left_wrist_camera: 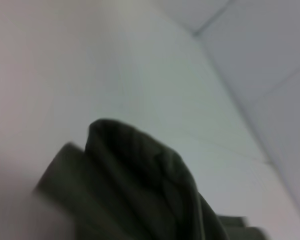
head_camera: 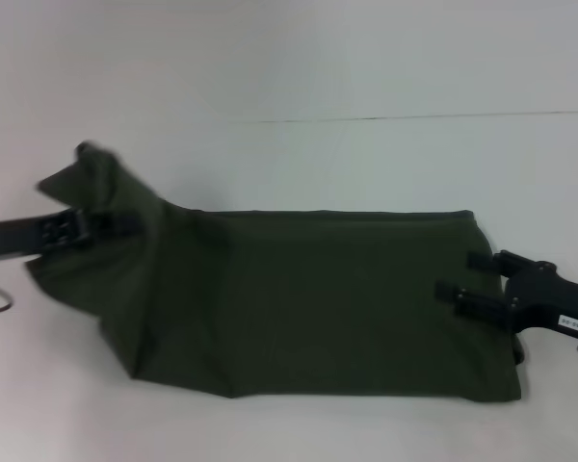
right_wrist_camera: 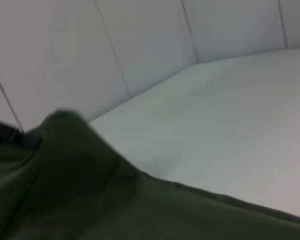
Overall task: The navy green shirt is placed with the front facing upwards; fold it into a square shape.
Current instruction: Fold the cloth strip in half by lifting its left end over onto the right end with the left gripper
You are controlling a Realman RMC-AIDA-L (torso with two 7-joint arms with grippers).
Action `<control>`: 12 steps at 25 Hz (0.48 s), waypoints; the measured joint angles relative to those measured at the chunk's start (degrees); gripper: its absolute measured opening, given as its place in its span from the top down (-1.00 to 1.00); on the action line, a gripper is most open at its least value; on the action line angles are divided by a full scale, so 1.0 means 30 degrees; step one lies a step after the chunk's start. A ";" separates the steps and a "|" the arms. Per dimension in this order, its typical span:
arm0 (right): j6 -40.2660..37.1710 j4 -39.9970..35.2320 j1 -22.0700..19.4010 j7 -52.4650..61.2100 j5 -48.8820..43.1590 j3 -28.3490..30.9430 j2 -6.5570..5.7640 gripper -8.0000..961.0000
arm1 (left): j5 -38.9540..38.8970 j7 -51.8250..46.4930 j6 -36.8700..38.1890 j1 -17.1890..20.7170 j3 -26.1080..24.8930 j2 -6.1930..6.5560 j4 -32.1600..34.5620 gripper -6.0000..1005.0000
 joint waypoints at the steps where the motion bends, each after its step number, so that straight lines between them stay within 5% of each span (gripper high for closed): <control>1: 0.0045 0.0099 0.0048 -0.0048 -0.0002 -0.0091 0.0013 -0.78 | 0.0000 0.0000 0.0000 0.0000 0.0000 0.0000 0.0000 0.77; 6: 0.0502 0.1031 0.0530 -0.0566 0.0001 -0.0580 0.0027 -0.78 | -0.1745 -0.0239 0.0225 -0.0929 0.1326 -0.0856 0.0120 0.77; 12: 0.1567 0.1990 0.1146 -0.0731 0.0026 -0.1713 0.0112 -0.78 | -0.3700 -0.0759 -0.0991 -0.1610 0.4361 -0.0987 -0.1020 0.78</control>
